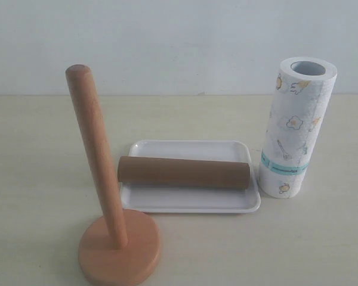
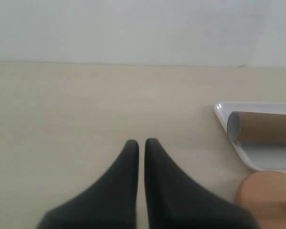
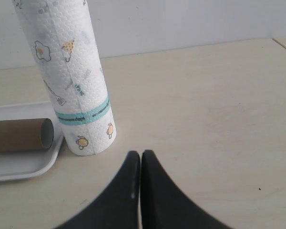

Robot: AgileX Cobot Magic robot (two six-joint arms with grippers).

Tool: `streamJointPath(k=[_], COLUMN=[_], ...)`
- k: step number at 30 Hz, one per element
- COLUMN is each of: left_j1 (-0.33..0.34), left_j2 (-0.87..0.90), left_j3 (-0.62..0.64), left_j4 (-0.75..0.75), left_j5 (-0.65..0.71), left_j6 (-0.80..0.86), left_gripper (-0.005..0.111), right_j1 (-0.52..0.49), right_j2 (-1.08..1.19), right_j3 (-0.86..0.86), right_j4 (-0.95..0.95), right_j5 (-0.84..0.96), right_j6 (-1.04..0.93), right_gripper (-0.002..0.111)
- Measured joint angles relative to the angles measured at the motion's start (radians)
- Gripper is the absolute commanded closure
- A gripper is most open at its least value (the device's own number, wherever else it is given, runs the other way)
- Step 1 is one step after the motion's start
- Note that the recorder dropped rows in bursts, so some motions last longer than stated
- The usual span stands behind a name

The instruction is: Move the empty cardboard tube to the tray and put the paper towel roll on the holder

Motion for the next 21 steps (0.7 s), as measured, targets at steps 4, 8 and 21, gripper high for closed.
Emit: streamJointPath(k=[4, 8, 21], left_j1=[0.0, 0.0, 0.0], left_j2=[0.0, 0.0, 0.0], left_j3=[0.0, 0.0, 0.0], left_j4=[0.0, 0.0, 0.0], left_j5=[0.0, 0.0, 0.0], left_j6=[0.0, 0.0, 0.0], left_gripper=[0.103, 0.103, 0.103], right_j1=[0.0, 0.0, 0.0], right_j2=[0.0, 0.0, 0.0], right_j3=[0.0, 0.0, 0.0], right_j4=[0.0, 0.0, -0.086], right_j5=[0.0, 0.0, -0.092], right_j6=[0.0, 0.0, 0.0], right_gripper=[0.108, 0.108, 0.108])
